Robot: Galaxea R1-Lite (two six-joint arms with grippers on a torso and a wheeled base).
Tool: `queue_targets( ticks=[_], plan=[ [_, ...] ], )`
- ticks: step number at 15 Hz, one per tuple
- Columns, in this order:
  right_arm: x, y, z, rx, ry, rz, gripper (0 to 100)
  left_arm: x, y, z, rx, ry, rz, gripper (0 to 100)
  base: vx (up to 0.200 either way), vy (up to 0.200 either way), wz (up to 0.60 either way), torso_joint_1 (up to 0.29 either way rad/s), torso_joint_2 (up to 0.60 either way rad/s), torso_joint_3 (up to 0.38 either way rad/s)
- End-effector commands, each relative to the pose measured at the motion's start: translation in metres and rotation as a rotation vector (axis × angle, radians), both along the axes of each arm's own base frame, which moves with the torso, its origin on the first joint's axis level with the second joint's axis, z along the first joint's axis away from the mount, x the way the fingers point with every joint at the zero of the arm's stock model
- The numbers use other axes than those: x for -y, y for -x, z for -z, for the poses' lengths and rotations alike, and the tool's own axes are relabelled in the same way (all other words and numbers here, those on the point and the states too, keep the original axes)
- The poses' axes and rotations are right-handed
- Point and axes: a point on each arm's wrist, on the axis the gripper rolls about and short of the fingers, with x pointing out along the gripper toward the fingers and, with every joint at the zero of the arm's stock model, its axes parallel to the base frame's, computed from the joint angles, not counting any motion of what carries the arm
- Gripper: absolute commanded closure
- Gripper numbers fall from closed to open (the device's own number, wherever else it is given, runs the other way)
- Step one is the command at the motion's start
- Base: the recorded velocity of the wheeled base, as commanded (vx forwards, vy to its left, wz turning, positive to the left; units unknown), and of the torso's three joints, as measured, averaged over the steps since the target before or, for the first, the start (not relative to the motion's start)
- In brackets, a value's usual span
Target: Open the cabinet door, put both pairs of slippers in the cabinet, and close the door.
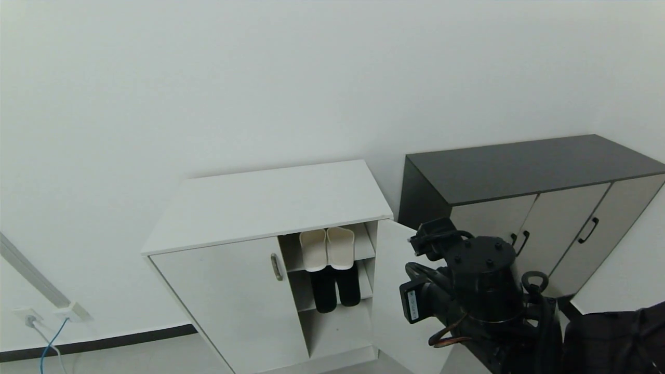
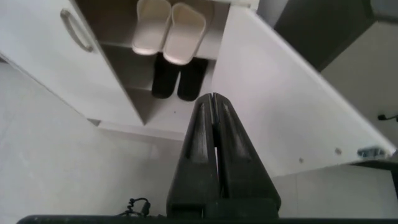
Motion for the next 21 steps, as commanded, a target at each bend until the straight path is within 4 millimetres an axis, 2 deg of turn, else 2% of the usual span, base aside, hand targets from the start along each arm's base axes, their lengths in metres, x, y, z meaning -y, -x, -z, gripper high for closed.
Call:
queue_targets(
  ticks=[1, 3, 5, 8, 13, 17, 21],
  plan=[
    [0.005, -0.016, 0.007, 0.0, -0.009, 0.018, 100, 0.0, 0.0, 0.0, -0.001, 0.001, 0.0, 100, 0.0, 0.0, 0.0, 0.0, 0.0, 0.0],
    [0.014, -0.044, 0.015, 0.02, 0.003, 0.093, 100, 0.0, 0.0, 0.0, -0.001, -0.001, 0.0, 100, 0.0, 0.0, 0.0, 0.0, 0.0, 0.0],
    [0.02, -0.061, 0.015, 0.029, -0.009, 0.135, 100, 0.0, 0.0, 0.0, -0.001, -0.001, 0.0, 100, 0.0, 0.0, 0.0, 0.0, 0.0, 0.0],
    [0.028, -0.099, 0.02, 0.043, -0.026, 0.209, 100, 0.0, 0.0, 0.0, -0.001, 0.001, 0.0, 100, 0.0, 0.0, 0.0, 0.0, 0.0, 0.0],
    [0.052, -0.143, 0.034, 0.029, -0.042, 0.263, 100, 0.0, 0.0, 0.0, -0.001, -0.001, 0.0, 100, 0.0, 0.0, 0.0, 0.0, 0.0, 0.0],
    [0.071, -0.174, 0.049, 0.013, -0.055, 0.291, 100, 0.0, 0.0, 0.0, -0.001, -0.001, 0.0, 100, 0.0, 0.0, 0.0, 0.0, 0.0, 0.0],
    [0.079, -0.188, 0.06, 0.002, -0.048, 0.322, 100, 0.0, 0.0, 0.0, -0.001, -0.001, 0.0, 100, 0.0, 0.0, 0.0, 0.0, 0.0, 0.0]
  ],
)
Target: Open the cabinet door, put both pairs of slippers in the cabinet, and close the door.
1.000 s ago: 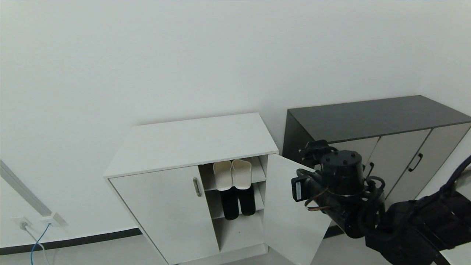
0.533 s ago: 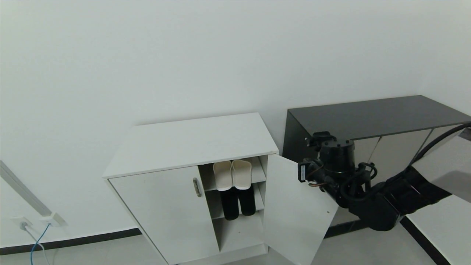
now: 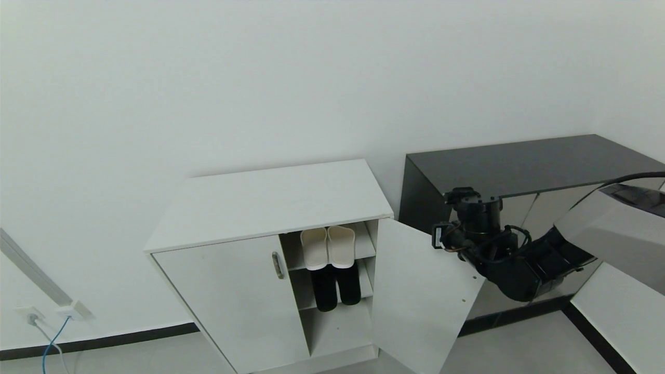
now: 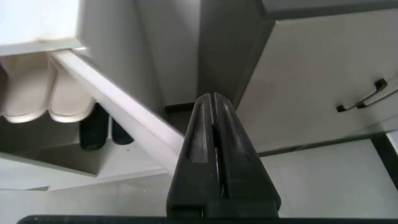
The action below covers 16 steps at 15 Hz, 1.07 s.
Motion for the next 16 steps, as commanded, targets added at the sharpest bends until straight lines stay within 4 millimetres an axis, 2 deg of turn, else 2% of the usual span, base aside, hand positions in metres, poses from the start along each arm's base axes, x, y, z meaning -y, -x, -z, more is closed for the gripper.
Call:
queue_targets(
  ticks=[1, 5, 9, 14, 16],
  plan=[
    [0.006, -0.009, 0.014, -0.023, 0.011, 0.022, 100, 0.0, 0.0, 0.0, -0.001, 0.0, 0.0, 100, 0.0, 0.0, 0.0, 0.0, 0.0, 0.0],
    [0.015, -0.018, 0.02, -0.028, 0.013, 0.048, 100, 0.0, 0.0, 0.0, -0.001, 0.0, 0.0, 100, 0.0, 0.0, 0.0, 0.0, 0.0, 0.0],
    [0.014, -0.012, 0.022, -0.06, 0.034, 0.041, 100, 0.0, 0.0, 0.0, -0.001, 0.0, 0.0, 100, 0.0, 0.0, 0.0, 0.0, 0.0, 0.0],
    [0.0, 0.012, 0.011, -0.073, 0.042, -0.013, 100, 0.0, 0.0, 0.0, -0.001, 0.0, 0.0, 100, 0.0, 0.0, 0.0, 0.0, 0.0, 0.0],
    [-0.011, 0.032, 0.004, -0.077, 0.05, -0.06, 100, 0.0, 0.0, 0.0, -0.001, 0.002, 0.0, 100, 0.0, 0.0, 0.0, 0.0, 0.0, 0.0]
  ],
)
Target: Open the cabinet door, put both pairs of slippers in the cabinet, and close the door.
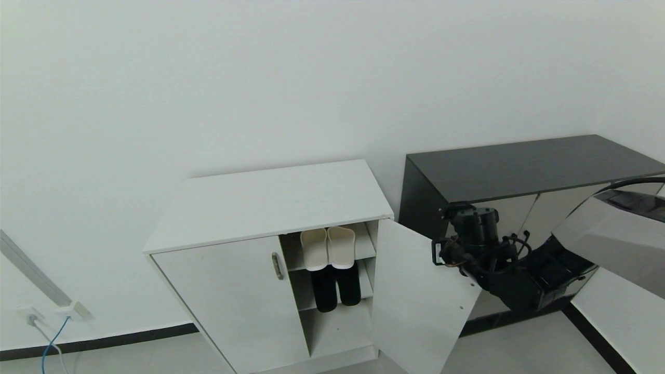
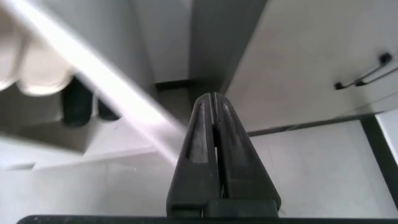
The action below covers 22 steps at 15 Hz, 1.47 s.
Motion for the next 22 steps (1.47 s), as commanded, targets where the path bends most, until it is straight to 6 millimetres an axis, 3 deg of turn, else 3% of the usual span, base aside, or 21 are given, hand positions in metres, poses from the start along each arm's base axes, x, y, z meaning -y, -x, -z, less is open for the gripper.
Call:
queue_targets(
  ticks=[1, 5, 9, 16, 22],
  plan=[
    [-0.01, 0.019, -0.014, 0.016, -0.006, -0.043, 100, 0.0, 0.0, 0.0, -0.001, 0.001, 0.0, 100, 0.0, 0.0, 0.0, 0.0, 0.0, 0.0],
    [-0.031, 0.055, -0.029, 0.019, -0.009, -0.141, 100, 0.0, 0.0, 0.0, -0.001, 0.0, 0.0, 100, 0.0, 0.0, 0.0, 0.0, 0.0, 0.0],
    [-0.031, 0.059, -0.031, 0.015, -0.009, -0.148, 100, 0.0, 0.0, 0.0, -0.001, 0.0, 0.0, 100, 0.0, 0.0, 0.0, 0.0, 0.0, 0.0],
    [-0.03, 0.062, -0.01, -0.097, 0.059, -0.15, 100, 0.0, 0.0, 0.0, -0.001, 0.0, 0.0, 100, 0.0, 0.0, 0.0, 0.0, 0.0, 0.0],
    [-0.053, 0.092, -0.003, -0.129, 0.085, -0.252, 100, 0.0, 0.0, 0.0, -0.001, 0.0, 0.0, 100, 0.0, 0.0, 0.0, 0.0, 0.0, 0.0]
  ],
)
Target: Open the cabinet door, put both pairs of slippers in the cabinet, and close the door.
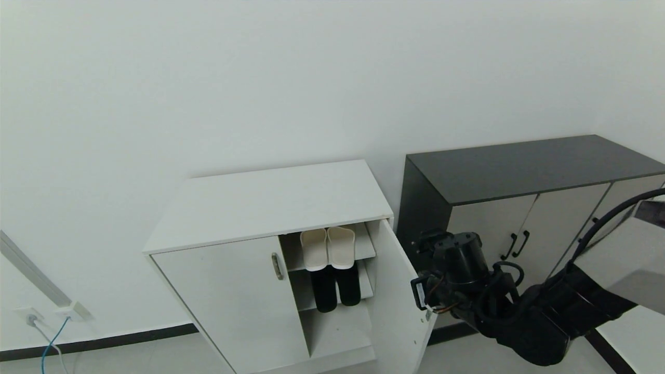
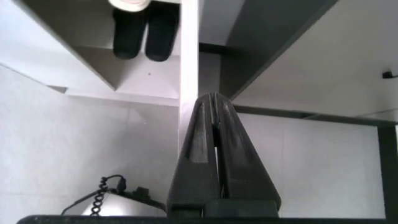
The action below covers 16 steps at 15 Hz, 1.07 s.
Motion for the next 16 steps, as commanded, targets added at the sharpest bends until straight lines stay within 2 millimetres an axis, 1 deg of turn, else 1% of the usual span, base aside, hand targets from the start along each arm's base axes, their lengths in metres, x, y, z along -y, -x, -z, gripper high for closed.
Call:
queue_targets(
  ticks=[1, 3, 7, 9, 11, 15, 16],
  plan=[
    [-0.012, 0.014, -0.002, -0.003, -0.01, -0.052, 100, 0.0, 0.0, 0.0, -0.001, 0.001, -0.001, 100, 0.0, 0.0, 0.0, 0.0, 0.0, 0.0],
    [-0.017, 0.02, -0.011, 0.008, -0.054, -0.087, 100, 0.0, 0.0, 0.0, -0.001, 0.001, -0.001, 100, 0.0, 0.0, 0.0, 0.0, 0.0, 0.0],
    [-0.011, 0.027, -0.023, 0.017, -0.084, -0.117, 100, 0.0, 0.0, 0.0, -0.001, 0.001, -0.001, 100, 0.0, 0.0, 0.0, 0.0, 0.0, 0.0],
    [-0.01, 0.029, -0.025, 0.025, -0.087, -0.118, 100, 0.0, 0.0, 0.0, -0.001, 0.001, -0.001, 100, 0.0, 0.0, 0.0, 0.0, 0.0, 0.0],
    [-0.013, 0.036, -0.022, 0.013, -0.077, -0.143, 100, 0.0, 0.0, 0.0, -0.001, 0.001, -0.001, 100, 0.0, 0.0, 0.6, 0.0, 0.0, 0.002],
    [-0.012, 0.043, -0.019, 0.017, -0.085, -0.199, 100, 0.0, 0.0, 0.0, -0.001, 0.001, -0.001, 100, 0.0, 0.0, 0.6, 0.002, 0.0, 0.001],
    [-0.012, 0.043, -0.019, 0.026, -0.09, -0.202, 100, 0.0, 0.0, 0.0, -0.001, 0.001, -0.001, 100, 0.0, 0.0, 0.0, 0.0, 0.0, 0.0]
  ],
)
